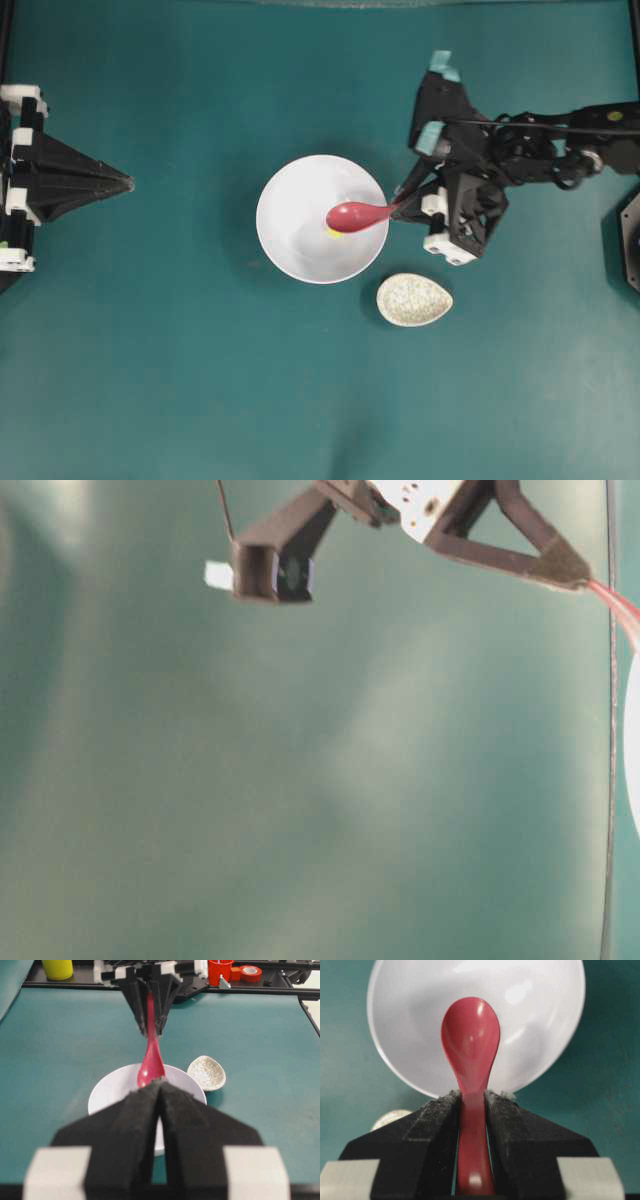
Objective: Scoop the yellow hexagonal prism block from the bowl with a spoon using the right arm.
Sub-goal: 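Lift the spoon and lower its bowl into the white bowl, then slide the spoon tip along the bowl toward the yellow block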
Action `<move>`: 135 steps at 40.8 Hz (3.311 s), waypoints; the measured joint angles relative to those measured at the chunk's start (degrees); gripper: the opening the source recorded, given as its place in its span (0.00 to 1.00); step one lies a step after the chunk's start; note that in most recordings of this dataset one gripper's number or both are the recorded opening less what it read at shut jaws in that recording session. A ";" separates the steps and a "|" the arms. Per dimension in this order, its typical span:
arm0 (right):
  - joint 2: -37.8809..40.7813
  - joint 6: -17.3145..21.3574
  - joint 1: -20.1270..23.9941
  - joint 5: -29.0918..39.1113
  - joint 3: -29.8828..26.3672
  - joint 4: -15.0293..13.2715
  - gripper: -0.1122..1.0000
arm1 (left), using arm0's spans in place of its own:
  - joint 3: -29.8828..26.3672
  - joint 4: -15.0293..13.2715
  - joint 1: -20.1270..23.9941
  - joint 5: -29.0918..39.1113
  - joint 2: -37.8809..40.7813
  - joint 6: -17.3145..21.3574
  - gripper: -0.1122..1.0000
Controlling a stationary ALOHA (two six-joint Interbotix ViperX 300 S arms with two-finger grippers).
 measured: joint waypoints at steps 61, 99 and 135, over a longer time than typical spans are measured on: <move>8.26 8.96 -0.62 10.90 -7.29 -11.25 0.30 | -0.09 -0.09 0.00 -1.14 0.00 0.00 0.10; 15.03 8.96 0.35 2.72 -13.36 -11.25 0.30 | 0.00 -0.09 0.00 -1.05 0.00 0.00 0.10; 7.82 9.84 0.44 7.56 -13.62 -11.16 0.30 | -0.09 -0.09 0.00 -0.88 0.00 -0.09 0.10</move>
